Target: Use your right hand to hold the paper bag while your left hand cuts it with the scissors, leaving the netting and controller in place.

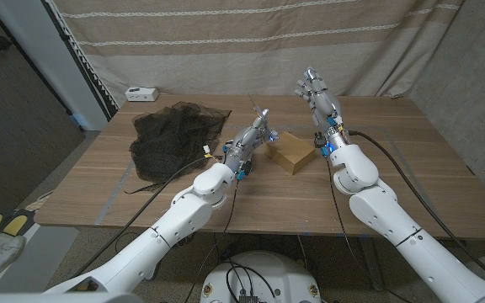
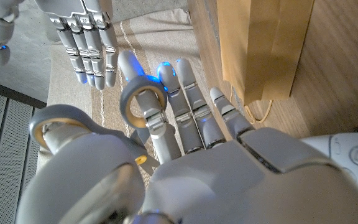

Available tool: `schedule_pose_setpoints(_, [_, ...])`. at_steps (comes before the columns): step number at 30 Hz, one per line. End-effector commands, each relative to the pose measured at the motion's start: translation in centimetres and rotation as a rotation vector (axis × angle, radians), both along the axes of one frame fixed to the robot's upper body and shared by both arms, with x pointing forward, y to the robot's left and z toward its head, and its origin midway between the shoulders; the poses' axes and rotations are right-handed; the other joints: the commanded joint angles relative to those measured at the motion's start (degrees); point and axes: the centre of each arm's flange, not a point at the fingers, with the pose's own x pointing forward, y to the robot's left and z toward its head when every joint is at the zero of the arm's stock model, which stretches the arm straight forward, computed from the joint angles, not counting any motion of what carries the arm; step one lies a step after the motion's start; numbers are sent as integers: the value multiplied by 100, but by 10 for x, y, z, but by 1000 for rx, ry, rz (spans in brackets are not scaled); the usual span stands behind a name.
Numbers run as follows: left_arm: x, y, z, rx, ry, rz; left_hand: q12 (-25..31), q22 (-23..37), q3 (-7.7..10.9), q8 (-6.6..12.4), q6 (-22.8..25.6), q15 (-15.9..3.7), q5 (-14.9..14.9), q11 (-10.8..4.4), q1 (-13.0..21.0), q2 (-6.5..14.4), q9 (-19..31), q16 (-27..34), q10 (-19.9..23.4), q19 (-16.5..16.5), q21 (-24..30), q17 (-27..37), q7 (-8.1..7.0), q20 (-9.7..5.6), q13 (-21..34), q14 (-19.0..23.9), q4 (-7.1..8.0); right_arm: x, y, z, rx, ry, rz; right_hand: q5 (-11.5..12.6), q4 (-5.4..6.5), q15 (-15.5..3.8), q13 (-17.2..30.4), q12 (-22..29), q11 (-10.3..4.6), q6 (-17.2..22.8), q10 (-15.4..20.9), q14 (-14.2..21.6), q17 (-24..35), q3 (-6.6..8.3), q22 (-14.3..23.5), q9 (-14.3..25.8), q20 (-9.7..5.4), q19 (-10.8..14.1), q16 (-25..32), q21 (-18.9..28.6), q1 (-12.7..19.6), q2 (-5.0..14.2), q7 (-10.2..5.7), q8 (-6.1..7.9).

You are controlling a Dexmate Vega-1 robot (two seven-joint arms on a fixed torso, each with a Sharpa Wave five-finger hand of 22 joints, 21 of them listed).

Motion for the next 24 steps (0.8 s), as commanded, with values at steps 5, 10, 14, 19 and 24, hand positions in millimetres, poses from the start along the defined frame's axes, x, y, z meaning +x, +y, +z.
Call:
schedule_pose_setpoints(5, [-1,2,-2,-5,-1,11,120,19,-89,162,204,-696,11,-485,-3,-72,119,115,698,22,-9,158,168,-4,131,29,16,-5,-4,3,8,-22,-19,-10,-26,-135,16,22,-64,-69,-22,-20,-10,-46,13,-7,87,-12,15,-32,-74,-26,-27,1])
schedule_pose_setpoints(10, [-2,4,-2,9,-15,20,157,26,-119,209,231,-685,-11,-455,-128,-123,116,158,704,-2,-19,227,244,28,156,45,62,-5,-6,4,13,-23,-27,-11,-25,-124,16,20,-68,-84,-29,-27,-16,-55,13,-8,108,-7,13,-40,-87,-33,-27,-4])
schedule_pose_setpoints(14, [-5,5,-2,16,-34,36,185,33,-155,346,340,-646,-69,-309,-312,-206,123,199,772,7,-16,304,416,66,117,33,99,-5,-6,4,14,-22,-31,-12,-23,-115,15,18,-63,-94,-39,-32,-22,-64,13,-8,139,1,12,-46,-103,-40,-28,-6])
schedule_pose_setpoints(19, [-10,10,2,66,-50,48,239,39,-180,418,307,-501,-151,-127,-586,-235,98,224,677,-4,-23,376,545,136,222,-37,164,-3,-8,4,20,-23,-31,-15,-18,-101,14,18,-60,-113,-43,-20,-29,-79,12,-9,175,-8,18,-63,-128,-53,-33,-12])
schedule_pose_setpoints(24, [-10,14,4,107,-46,36,141,46,-182,446,197,-335,-271,-5,-963,-233,97,195,601,-68,-50,373,668,259,66,-159,257,-2,-9,5,16,-28,-37,-18,-11,-94,14,17,-62,-108,-50,-33,-35,-94,12,-9,213,-19,14,-78,-155,-65,-32,-8])
